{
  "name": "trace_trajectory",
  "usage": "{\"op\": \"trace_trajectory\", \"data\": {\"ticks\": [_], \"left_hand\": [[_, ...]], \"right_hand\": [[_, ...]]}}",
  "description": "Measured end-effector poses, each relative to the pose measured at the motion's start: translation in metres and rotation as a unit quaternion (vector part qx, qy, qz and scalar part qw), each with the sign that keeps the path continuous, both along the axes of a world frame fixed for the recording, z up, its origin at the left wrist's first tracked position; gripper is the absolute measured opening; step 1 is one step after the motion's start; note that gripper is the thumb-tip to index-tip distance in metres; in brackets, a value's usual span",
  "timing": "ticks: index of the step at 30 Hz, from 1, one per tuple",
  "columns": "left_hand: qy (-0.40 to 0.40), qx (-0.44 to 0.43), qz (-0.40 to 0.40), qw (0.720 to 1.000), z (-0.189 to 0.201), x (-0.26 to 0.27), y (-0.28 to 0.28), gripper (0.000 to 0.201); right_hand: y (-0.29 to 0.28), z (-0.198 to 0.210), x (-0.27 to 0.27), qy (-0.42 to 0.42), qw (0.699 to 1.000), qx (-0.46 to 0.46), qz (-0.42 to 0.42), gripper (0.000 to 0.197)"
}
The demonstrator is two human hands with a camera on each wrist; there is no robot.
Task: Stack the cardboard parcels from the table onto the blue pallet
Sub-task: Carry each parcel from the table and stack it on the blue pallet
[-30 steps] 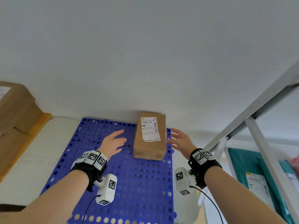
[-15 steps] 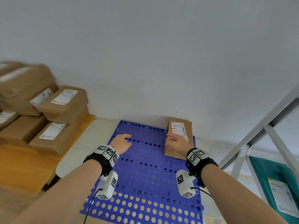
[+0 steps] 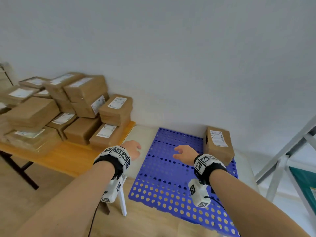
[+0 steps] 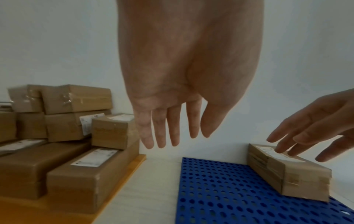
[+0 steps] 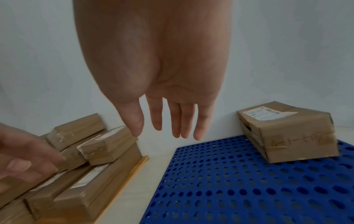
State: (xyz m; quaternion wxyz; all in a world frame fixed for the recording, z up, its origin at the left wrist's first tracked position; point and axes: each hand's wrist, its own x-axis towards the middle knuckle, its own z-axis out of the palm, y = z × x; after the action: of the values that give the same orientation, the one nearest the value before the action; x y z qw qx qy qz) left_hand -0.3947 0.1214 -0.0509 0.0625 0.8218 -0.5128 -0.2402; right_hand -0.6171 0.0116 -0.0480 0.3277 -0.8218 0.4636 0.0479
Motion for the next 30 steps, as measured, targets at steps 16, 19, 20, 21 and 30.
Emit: {"op": "trace_trajectory", "data": {"ticks": [16, 19, 20, 21, 30], "left_hand": [[-0.113, 0.029, 0.034, 0.993, 0.043, 0.118, 0.066, 0.033], [-0.123, 0.022, 0.043, 0.991, 0.050, 0.148, 0.064, 0.034], [-0.124, 0.024, 0.045, 0.991, 0.051, 0.159, 0.062, 0.033], [-0.127, 0.027, 0.043, 0.991, 0.051, 0.172, 0.059, 0.031], [-0.120, 0.027, 0.067, 0.990, 0.054, 0.272, 0.032, 0.034]], "right_hand": [[0.046, 0.038, 0.148, 0.064, 0.990, -0.066, 0.105, 0.049], [0.042, 0.041, 0.183, 0.053, 0.990, -0.073, 0.112, 0.047], [0.040, 0.043, 0.195, 0.052, 0.989, -0.075, 0.114, 0.047], [0.038, 0.045, 0.207, 0.054, 0.989, -0.076, 0.118, 0.045], [0.011, 0.048, 0.319, 0.069, 0.982, -0.072, 0.161, 0.035]]}}
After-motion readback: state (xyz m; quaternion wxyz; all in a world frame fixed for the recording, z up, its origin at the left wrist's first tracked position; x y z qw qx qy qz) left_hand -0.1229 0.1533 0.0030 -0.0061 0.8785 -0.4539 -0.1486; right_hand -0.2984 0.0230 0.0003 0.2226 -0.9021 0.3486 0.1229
